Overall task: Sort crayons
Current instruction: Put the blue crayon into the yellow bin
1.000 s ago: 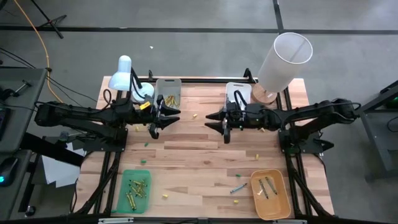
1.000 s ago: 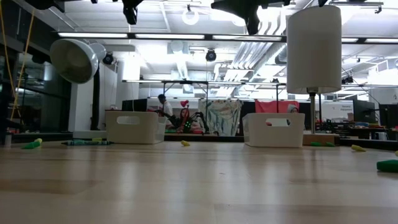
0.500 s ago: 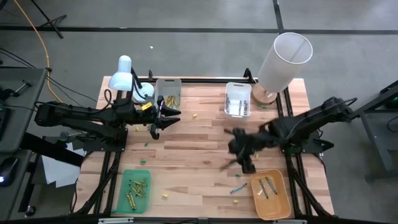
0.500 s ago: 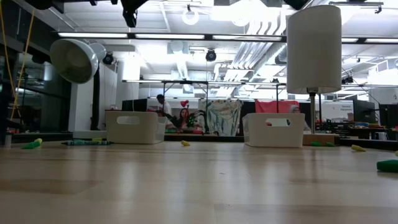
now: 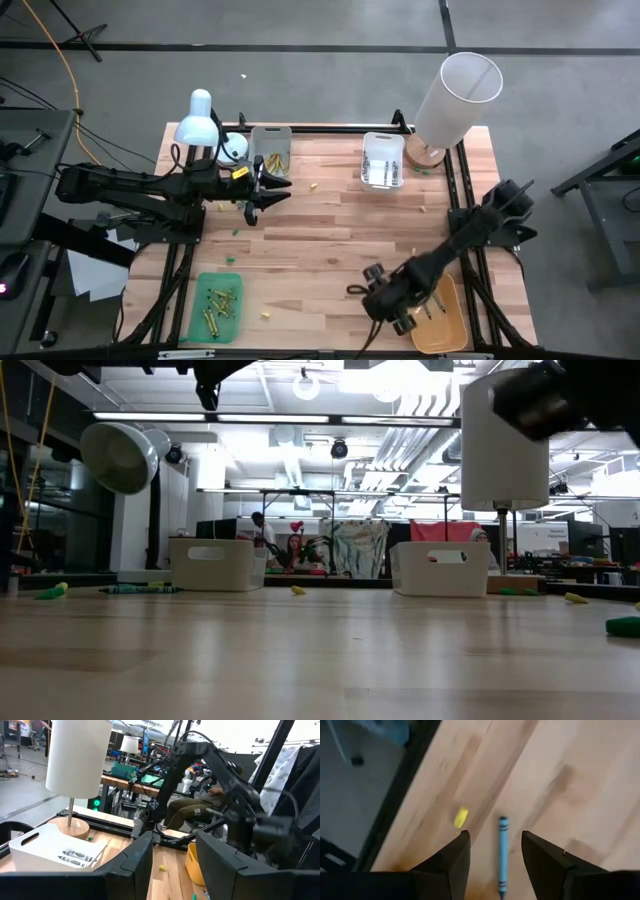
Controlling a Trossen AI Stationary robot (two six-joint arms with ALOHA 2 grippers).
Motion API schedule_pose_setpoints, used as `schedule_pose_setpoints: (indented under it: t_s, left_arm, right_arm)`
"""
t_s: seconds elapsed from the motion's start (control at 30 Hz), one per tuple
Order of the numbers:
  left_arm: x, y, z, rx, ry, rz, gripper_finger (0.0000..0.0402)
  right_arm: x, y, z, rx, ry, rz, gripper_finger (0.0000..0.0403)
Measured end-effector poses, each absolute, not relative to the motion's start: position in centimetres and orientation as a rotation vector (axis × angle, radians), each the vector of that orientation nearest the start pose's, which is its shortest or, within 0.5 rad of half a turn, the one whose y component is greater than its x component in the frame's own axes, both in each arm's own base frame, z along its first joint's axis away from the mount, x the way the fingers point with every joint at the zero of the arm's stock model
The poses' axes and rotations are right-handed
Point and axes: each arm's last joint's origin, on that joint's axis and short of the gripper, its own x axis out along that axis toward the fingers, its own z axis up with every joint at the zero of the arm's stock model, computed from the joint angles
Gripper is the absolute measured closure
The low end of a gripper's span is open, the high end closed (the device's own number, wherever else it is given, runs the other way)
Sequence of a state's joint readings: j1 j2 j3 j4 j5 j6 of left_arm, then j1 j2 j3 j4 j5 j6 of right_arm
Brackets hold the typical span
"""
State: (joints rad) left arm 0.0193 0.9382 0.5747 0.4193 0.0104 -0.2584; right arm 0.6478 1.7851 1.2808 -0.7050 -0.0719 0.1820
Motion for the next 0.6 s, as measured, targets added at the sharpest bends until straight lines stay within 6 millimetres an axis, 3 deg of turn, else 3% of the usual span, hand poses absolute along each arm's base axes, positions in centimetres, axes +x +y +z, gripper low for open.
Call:
schedule_pose_setpoints:
  t_s: [0.23, 0.6]
  left_arm:
    - [21.1, 0.4, 29.0, -0.258, -0.053, 0.002, 0.0261]
    - [21.1, 0.4, 28.8, -0.258, -0.032, 0.005, 0.0261]
  right_arm:
    - [28.2, 22.8, 16.6, -0.271, 1.33, 0.482, 0.0234]
    - [28.3, 23.0, 14.3, -0.223, 1.408, 0.343, 0.0234]
